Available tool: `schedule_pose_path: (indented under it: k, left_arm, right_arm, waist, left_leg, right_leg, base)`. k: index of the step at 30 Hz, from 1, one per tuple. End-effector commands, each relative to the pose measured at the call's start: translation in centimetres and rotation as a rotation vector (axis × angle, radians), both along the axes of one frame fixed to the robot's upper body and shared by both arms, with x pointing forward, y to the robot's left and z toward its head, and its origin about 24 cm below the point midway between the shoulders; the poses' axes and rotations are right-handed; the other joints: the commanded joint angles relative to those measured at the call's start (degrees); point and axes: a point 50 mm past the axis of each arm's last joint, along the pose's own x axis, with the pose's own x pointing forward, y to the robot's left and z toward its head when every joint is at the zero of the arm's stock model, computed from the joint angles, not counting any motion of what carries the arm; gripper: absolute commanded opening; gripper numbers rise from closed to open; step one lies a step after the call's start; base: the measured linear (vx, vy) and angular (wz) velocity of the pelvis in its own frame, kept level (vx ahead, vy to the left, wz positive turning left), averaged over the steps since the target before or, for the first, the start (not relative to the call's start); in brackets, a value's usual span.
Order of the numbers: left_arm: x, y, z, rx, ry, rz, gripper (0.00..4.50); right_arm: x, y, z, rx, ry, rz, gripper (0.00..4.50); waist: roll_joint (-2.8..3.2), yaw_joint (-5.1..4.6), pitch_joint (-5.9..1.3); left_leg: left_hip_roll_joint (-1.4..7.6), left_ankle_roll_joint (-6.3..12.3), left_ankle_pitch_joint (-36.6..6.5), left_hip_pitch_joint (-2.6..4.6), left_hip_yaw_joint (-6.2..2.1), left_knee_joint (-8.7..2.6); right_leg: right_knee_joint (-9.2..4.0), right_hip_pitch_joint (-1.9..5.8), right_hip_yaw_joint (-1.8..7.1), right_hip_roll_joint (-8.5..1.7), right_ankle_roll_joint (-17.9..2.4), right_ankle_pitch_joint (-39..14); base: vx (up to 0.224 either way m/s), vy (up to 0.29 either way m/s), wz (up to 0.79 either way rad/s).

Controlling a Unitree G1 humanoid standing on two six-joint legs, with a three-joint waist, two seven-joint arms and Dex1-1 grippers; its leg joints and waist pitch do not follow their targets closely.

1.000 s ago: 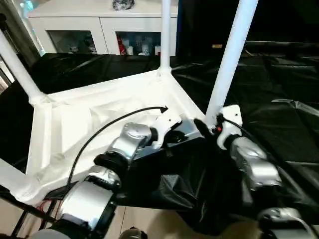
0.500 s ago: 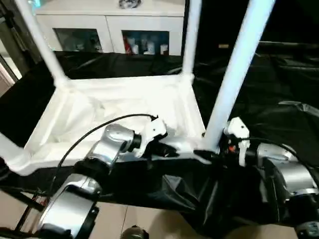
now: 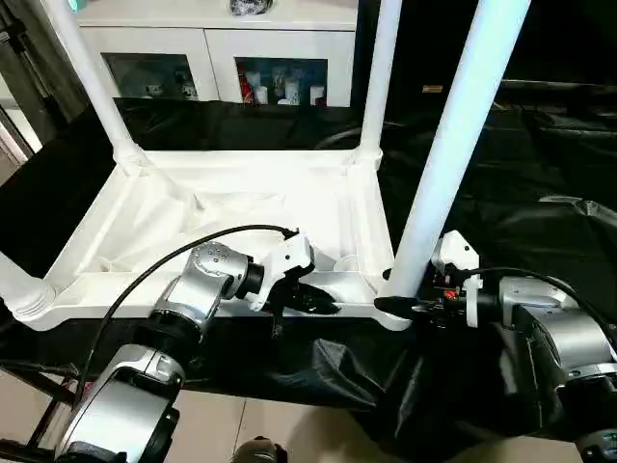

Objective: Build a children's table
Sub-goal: Rotate leg to tighten

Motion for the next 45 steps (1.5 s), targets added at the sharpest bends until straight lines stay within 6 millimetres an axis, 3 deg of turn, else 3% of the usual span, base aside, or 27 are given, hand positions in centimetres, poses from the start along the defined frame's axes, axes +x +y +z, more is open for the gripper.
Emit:
schedule_pose_path:
  k: [1,3,5,7,8,9,10,11,15,16,17,23,26,31,32,34,35,37,38,41,45]
  left_arm:
    - [1.2,-1.8,1.8,-0.095,-0.086,0.079,0.0]
    - [2.1,-2.7,2.2,-0.102,-0.113,0.157,0.0]
    - [2.4,-3.3,2.4,-0.099,-0.126,0.189,0.0]
    - [3.0,-4.4,2.6,-0.099,-0.152,0.255,0.0]
    - [3.2,-4.9,2.7,-0.101,-0.158,0.283,0.0]
    - [3.3,-5.3,2.8,-0.102,-0.162,0.301,0.0]
    - [3.4,-5.6,2.8,-0.104,-0.163,0.32,0.0]
    - [3.5,-6.5,2.9,-0.112,-0.166,0.357,0.0]
    - [3.2,-8.3,2.9,-0.128,-0.166,0.365,0.0]
    - [3.0,-8.9,2.8,-0.135,-0.161,0.349,0.0]
    - [3.0,-9.0,2.8,-0.137,-0.16,0.342,0.0]
    - [3.0,-8.3,2.8,-0.142,-0.15,0.287,0.0]
    - [2.8,-7.4,2.8,-0.143,-0.141,0.236,0.0]
    - [2.2,-6.0,2.8,-0.165,-0.12,0.115,0.0]
    - [1.9,-5.4,2.8,-0.166,-0.103,0.066,0.0]
    - [1.5,-4.8,2.6,-0.154,-0.092,0.019,0.0]
    - [1.4,-4.5,2.6,-0.148,-0.089,0.004,0.0]
    - [1.1,-3.9,2.5,-0.137,-0.073,-0.032,0.0]
    - [0.9,-3.5,2.5,-0.132,-0.06,-0.06,0.0]
    - [0.5,-2.9,2.4,-0.119,-0.044,-0.094,0.0]
    - [0.0,-2.1,2.3,-0.099,-0.025,-0.126,0.0]
  right_arm:
    - [0.1,2.0,-1.0,0.01,0.023,-0.012,2.42]
    - [1.0,2.2,-2.1,0.011,0.025,-0.203,2.41]
    - [1.1,2.5,-2.5,0.018,0.036,-0.273,2.4]
    - [1.4,3.1,-3.4,0.033,0.071,-0.395,2.4]
    - [1.4,3.4,-3.8,0.037,0.095,-0.447,2.4]
    - [1.5,3.7,-4.1,0.039,0.111,-0.48,2.4]
    - [1.6,3.9,-4.3,0.031,0.115,-0.516,2.4]
    - [1.9,4.4,-4.9,0.007,0.124,-0.613,2.4]
    - [3.0,5.4,-5.2,-0.003,0.116,-0.735,2.4]
    - [3.4,5.9,-4.9,0.009,0.099,-0.741,2.75]
    - [3.5,6.1,-4.8,0.019,0.091,-0.732,2.95]
    - [3.4,7.0,-2.8,0.092,0.008,-0.553,3.53]
    - [2.8,6.8,-2.3,0.123,-0.009,-0.421,3.58]
    - [0.8,5.1,-1.7,0.116,-0.004,-0.15,3.58]
    - [0.0,4.2,-1.5,0.102,0.014,-0.066,3.58]
    - [-0.7,3.2,-1.3,0.079,0.026,0.004,3.58]
    - [-0.9,2.9,-1.2,0.071,0.028,0.025,3.58]
    - [-1.2,2.0,-1.1,0.05,0.047,0.071,3.58]
    - [-1.3,1.4,-1.0,0.033,0.056,0.089,3.58]
    - [-1.3,0.8,-0.8,0.023,0.067,0.102,3.58]
    - [-1.3,0.7,-0.5,0.024,0.089,0.127,3.24]
  waist:
    - [-1.72,-0.07,-3.73]
    - [-1.55,-0.51,-3.57]
    - [-1.69,-0.72,-3.59]
    - [-1.56,-0.71,-3.52]
    - [-1.09,-0.89,-3.61]
    - [-1.33,-0.83,-3.78]
    - [-0.87,-0.69,-3.83]
    - [-0.98,-0.9,-3.74]
    - [-0.76,-1.13,-3.93]
    - [-0.8,-1.23,-3.92]
    - [-0.43,-1.25,-3.98]
    - [-0.68,-1.31,-4.03]
    - [-0.81,-1.06,-4.07]
    - [-1.06,-0.79,-3.97]
    - [-1.28,-0.29,-3.93]
    - [-1.25,-0.1,-3.97]
    - [-1.12,-0.05,-3.84]
    - [-1.39,0.02,-3.82]
    - [-1.15,-0.05,-3.76]
    - [-1.33,0.13,-3.85]
    - [-1.46,0.29,-3.84]
  left_leg:
    - [3.2,4.14,-12.15,1.47,-1.22,-3.72]
    - [2.99,2.46,-13.75,1.5,-1.3,-3.99]
    - [2.99,1.08,-15.41,1.69,-1.47,-4.27]
    - [2.99,1.01,-15.83,1.99,-1.32,-4.24]
    - [2.92,0.5,-15.64,1.87,-1.43,-4.35]
    - [2.88,0.13,-15.3,1.9,-1.56,-4.38]
    - [2.98,0.19,-15.05,2.08,-1.53,-4.25]
    - [2.9,0.16,-14.81,1.93,-1.44,-4.26]
    - [2.69,-0.41,-15.42,1.97,-1.52,-4.29]
    - [2.66,-0.12,-15.26,1.86,-1.5,-4.27]
    - [2.67,-0.06,-15.15,1.78,-1.56,-4.25]
    - [2.71,1.76,-13.74,1.64,-1.47,-4.16]
    - [2.76,3.34,-12.41,1.46,-1.37,-3.89]
    - [2.83,4.46,-11.67,1.39,-1.28,-3.7]
    - [3.08,5.64,-11.29,1.42,-1.26,-3.52]
    - [3.2,6.31,-10.96,1.33,-1.23,-3.44]
    - [3.22,6.07,-11.87,1.41,-1.21,-3.57]
    - [3.33,5.52,-12.46,1.49,-1.26,-3.65]
    - [3.5,4.82,-13.7,1.64,-1.31,-3.85]
    - [3.62,4.51,-13.49,1.7,-1.32,-3.84]
    - [3.46,5.23,-11.97,1.56,-1.2,-3.65]
  right_leg:
    - [-4.14,1.93,1.8,-3.8,-13.38,-9.27]
    - [-4.45,1.75,1.83,-3.84,-12.76,-12.21]
    - [-4.66,1.97,1.74,-3.98,-11.97,-14.58]
    - [-4.85,1.63,2.01,-3.79,-11.49,-14.02]
    - [-4.76,1.68,2.04,-3.72,-11.5,-12.83]
    - [-4.65,1.99,1.9,-3.81,-11.34,-11.83]
    - [-4.54,1.86,1.98,-3.85,-11.61,-10.1]
    - [-4.57,1.79,2.03,-3.72,-11.65,-9.32]
    - [-4.5,2.05,1.86,-3.8,-11.86,-7.84]
    - [-4.56,2.17,1.88,-3.79,-11.51,-7.65]
    - [-4.46,2.17,1.89,-3.88,-11.44,-7.51]
    - [-4.47,2.49,1.77,-3.68,-10.89,-5.48]
    - [-4.29,2.68,1.67,-3.75,-11.54,-3.56]
    - [-4.3,2.71,1.58,-3.72,-12.29,-4.09]
    - [-4.19,2.94,1.69,-3.84,-12.41,-3.93]
    - [-4.07,2.74,1.7,-3.78,-12.6,-3.68]
    - [-4.33,2.39,1.67,-3.85,-13.01,-6.14]
    - [-4.38,2.44,1.67,-3.88,-13.13,-7.86]
    - [-4.52,2.19,1.77,-3.9,-13.31,-9.87]
    - [-4.26,2.19,1.8,-3.96,-14.05,-8.53]
    - [-4.01,2.09,1.76,-3.87,-14.48,-7.04]
  base:
    - [0.0,0.0,0.0]
    - [0.0,0.0,0.0]
    - [0.0,0.0,0.0]
    - [0.0,0.0,0.0]
    - [0.0,0.0,0.0]
    - [0.0,0.0,0.0]
    - [0.0,0.0,0.0]
    - [0.0,0.0,0.0]
    - [0.0,0.0,0.0]
    - [0.0,0.0,0.0]
    - [0.0,0.0,0.0]
    - [0.0,0.0,0.0]
    - [0.0,0.0,0.0]
    - [0.0,0.0,0.0]
    - [0.0,0.0,0.0]
    - [0.0,0.0,0.0]
    - [0.0,0.0,0.0]
    - [0.0,0.0,0.0]
    - [0.0,0.0,0.0]
    - [0.0,0.0,0.0]
    - [0.0,0.0,0.0]
